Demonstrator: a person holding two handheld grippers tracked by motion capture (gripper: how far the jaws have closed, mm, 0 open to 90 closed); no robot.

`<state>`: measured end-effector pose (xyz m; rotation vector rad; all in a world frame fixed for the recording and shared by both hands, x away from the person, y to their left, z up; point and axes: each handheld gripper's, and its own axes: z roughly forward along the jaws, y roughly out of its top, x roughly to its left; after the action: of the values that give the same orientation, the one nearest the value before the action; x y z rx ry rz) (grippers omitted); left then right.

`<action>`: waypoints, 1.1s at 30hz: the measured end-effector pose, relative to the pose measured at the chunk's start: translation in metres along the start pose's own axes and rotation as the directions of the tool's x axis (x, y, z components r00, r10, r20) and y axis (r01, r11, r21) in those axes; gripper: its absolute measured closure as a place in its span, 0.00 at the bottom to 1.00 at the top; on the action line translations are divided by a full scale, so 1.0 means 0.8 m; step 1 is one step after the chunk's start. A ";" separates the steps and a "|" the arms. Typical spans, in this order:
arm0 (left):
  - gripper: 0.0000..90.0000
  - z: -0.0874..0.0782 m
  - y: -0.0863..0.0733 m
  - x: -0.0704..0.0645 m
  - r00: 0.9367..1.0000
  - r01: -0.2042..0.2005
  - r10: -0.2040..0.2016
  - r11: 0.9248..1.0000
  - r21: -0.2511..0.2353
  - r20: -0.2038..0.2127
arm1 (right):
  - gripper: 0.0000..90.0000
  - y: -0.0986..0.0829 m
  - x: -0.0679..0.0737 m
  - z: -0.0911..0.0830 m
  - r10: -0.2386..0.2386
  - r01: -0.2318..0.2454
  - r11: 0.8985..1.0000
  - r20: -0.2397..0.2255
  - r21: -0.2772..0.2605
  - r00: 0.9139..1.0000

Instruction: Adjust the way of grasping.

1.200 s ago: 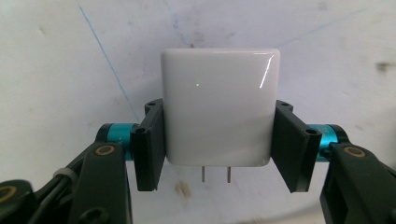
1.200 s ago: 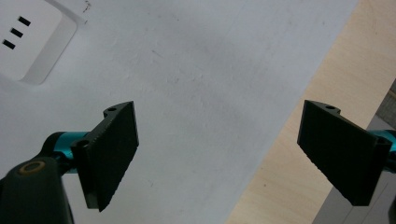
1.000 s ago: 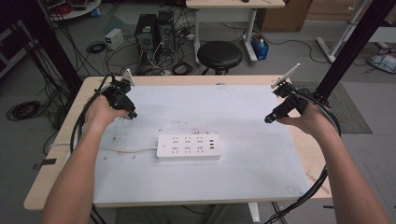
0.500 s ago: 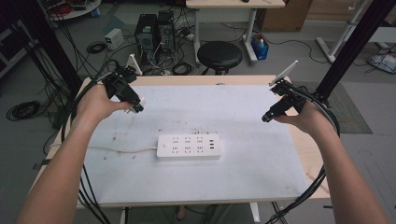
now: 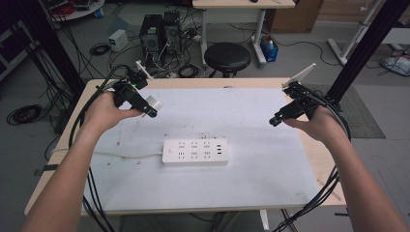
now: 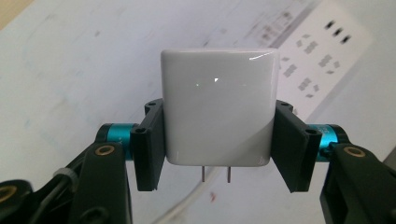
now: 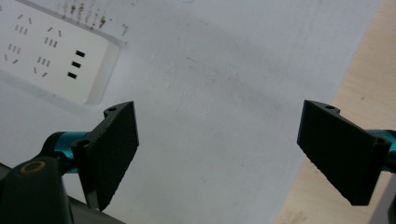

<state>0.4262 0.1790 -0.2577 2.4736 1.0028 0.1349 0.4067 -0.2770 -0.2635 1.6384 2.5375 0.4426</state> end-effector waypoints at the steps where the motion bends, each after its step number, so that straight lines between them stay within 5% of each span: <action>1: 0.47 0.007 0.002 -0.004 0.999 -0.042 0.043 0.999 -0.032 0.030 | 0.13 0.001 0.004 0.002 0.012 -0.012 1.000 -0.013 0.005 1.000; 4: 0.47 0.017 0.004 -0.010 0.994 -0.087 0.091 0.994 -0.067 0.059 | 0.13 0.001 0.008 0.002 0.029 -0.030 1.000 -0.059 -0.004 0.998; 7: 0.47 0.032 0.011 -0.028 0.967 -0.218 0.234 0.965 -0.148 0.101 | 0.13 0.003 0.011 0.001 0.066 -0.066 0.998 -0.135 0.002 0.989; 8: 0.47 0.032 0.011 -0.028 0.967 -0.218 0.234 0.965 -0.148 0.101 | 0.13 0.003 0.011 0.001 0.066 -0.066 0.998 -0.135 0.002 0.989; 9: 0.47 0.037 0.012 -0.037 0.954 -0.258 0.281 0.947 -0.189 0.105 | 0.13 0.003 0.011 0.001 0.079 -0.079 0.997 -0.170 0.005 0.982; 10: 0.47 0.044 0.014 -0.050 0.934 -0.311 0.342 0.919 -0.242 0.098 | 0.14 0.005 0.012 0.003 0.107 -0.108 0.994 -0.247 0.010 0.963; 12: 0.47 0.051 0.015 -0.060 0.923 -0.332 0.372 0.900 -0.282 0.100 | 0.14 0.006 0.014 0.004 0.134 -0.139 0.990 -0.297 0.004 0.946; 13: 0.47 0.051 0.015 -0.060 0.923 -0.332 0.372 0.900 -0.282 0.100 | 0.14 0.006 0.014 0.004 0.134 -0.139 0.990 -0.297 0.004 0.946; 15: 0.47 0.060 0.016 -0.071 0.907 -0.360 0.410 0.875 -0.322 0.100 | 0.17 0.007 0.016 0.007 0.157 -0.171 0.985 -0.382 -0.001 0.911; 16: 0.47 0.067 0.017 -0.079 0.899 -0.372 0.427 0.862 -0.344 0.099 | 0.18 0.009 0.019 0.011 0.182 -0.200 0.980 -0.432 0.005 0.883; 17: 0.47 0.067 0.017 -0.079 0.899 -0.372 0.427 0.862 -0.344 0.099 | 0.18 0.009 0.019 0.011 0.182 -0.200 0.980 -0.432 0.005 0.883; 18: 0.47 0.078 0.017 -0.089 0.890 -0.379 0.444 0.846 -0.374 0.102 | 0.19 0.011 0.023 0.016 0.201 -0.219 0.975 -0.477 0.018 0.855; 19: 0.47 0.078 0.017 -0.089 0.890 -0.379 0.444 0.846 -0.374 0.102 | 0.19 0.011 0.023 0.016 0.201 -0.219 0.975 -0.477 0.018 0.855; 22: 0.47 0.091 0.019 -0.103 0.878 -0.388 0.465 0.828 -0.406 0.111 | 0.25 0.015 0.029 0.022 0.216 -0.237 0.971 -0.541 0.032 0.813; 23: 0.47 0.099 0.021 -0.111 0.877 -0.389 0.469 0.823 -0.414 0.110 | 0.27 0.017 0.035 0.027 0.223 -0.246 0.968 -0.576 0.039 0.787; 24: 0.47 0.099 0.021 -0.111 0.877 -0.389 0.469 0.823 -0.414 0.110 | 0.28 0.018 0.038 0.029 0.223 -0.244 0.969 -0.587 0.044 0.779; 25: 0.47 0.103 0.022 -0.114 0.875 -0.393 0.472 0.820 -0.416 0.104 | 0.28 0.018 0.038 0.029 0.223 -0.244 0.969 -0.587 0.044 0.779; 28: 0.47 0.112 0.026 -0.123 0.872 -0.406 0.481 0.812 -0.420 0.086 | 0.30 0.022 0.049 0.035 0.224 -0.239 0.969 -0.611 0.057 0.759; 31: 0.47 0.119 0.030 -0.133 0.867 -0.413 0.491 0.801 -0.433 0.082 | 0.30 0.025 0.059 0.041 0.224 -0.234 0.970 -0.618 0.066 0.754; 32: 0.47 0.121 0.032 -0.139 0.864 -0.427 0.499 0.798 -0.426 0.068 | 0.32 0.028 0.066 0.046 0.221 -0.228 0.971 -0.628 0.071 0.746; 33: 0.47 0.124 0.034 -0.145 0.854 -0.448 0.517 0.788 -0.421 0.057 | 0.32 0.029 0.069 0.047 0.220 -0.225 0.972 -0.629 0.074 0.746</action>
<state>0.3842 0.0451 -0.3238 2.2550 0.2096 0.2569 0.4128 -0.2110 -0.2883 2.0807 2.7426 1.2221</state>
